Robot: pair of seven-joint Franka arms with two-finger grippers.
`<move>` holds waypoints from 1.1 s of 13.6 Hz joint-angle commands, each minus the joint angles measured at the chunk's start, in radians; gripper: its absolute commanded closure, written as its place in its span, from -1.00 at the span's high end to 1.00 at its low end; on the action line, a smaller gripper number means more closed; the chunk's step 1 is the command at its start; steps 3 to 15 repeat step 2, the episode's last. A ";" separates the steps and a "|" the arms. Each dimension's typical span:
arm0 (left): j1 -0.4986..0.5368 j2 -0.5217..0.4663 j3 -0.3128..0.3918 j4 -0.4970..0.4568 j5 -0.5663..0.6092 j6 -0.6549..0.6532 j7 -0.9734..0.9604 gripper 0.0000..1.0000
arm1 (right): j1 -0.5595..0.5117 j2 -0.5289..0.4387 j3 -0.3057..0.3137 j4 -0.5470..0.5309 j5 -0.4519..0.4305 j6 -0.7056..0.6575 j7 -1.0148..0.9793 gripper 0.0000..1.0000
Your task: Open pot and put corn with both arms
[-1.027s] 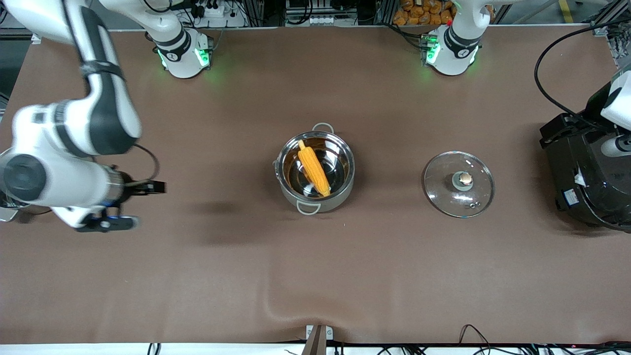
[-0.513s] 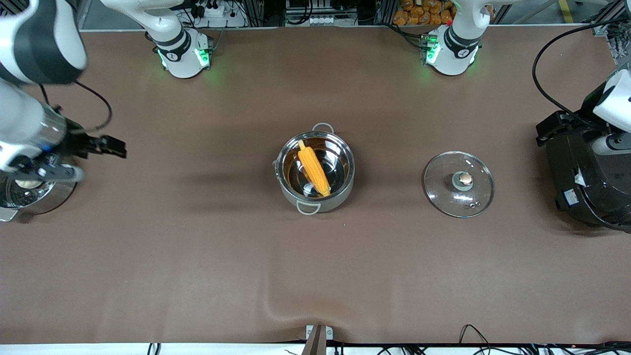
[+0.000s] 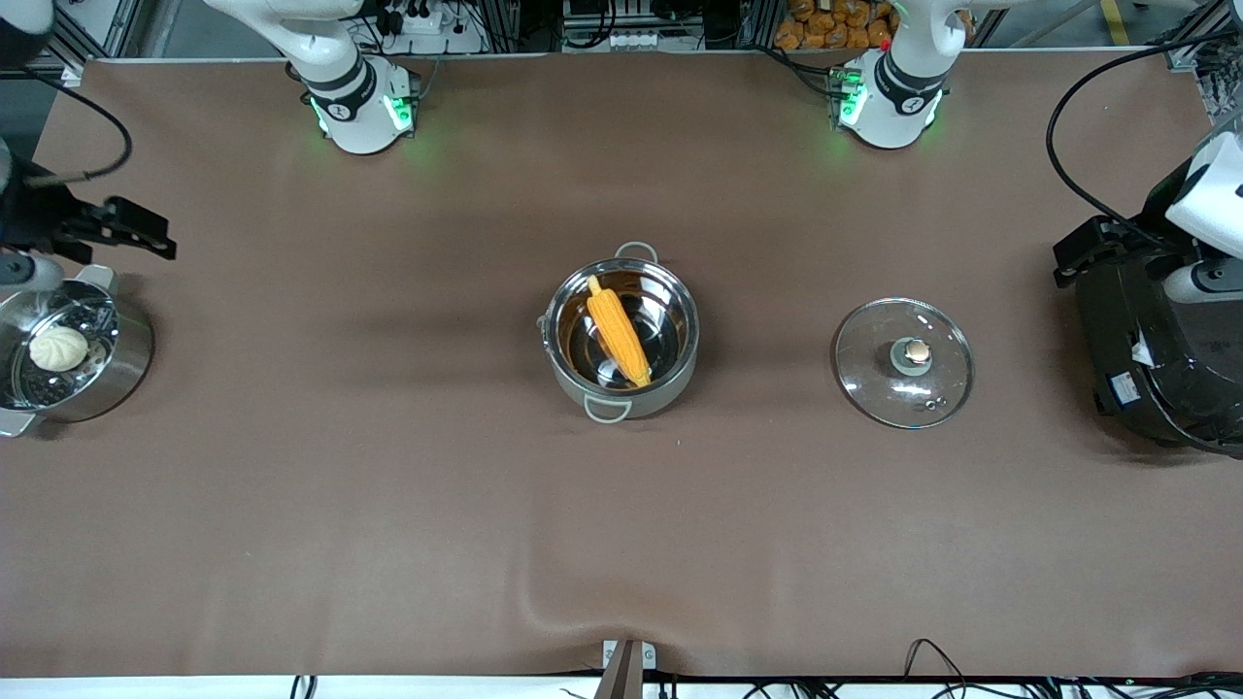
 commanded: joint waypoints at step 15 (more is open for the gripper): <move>-0.001 0.006 0.001 0.020 -0.021 -0.017 0.024 1.00 | -0.026 0.000 0.013 0.025 0.006 -0.021 -0.011 1.00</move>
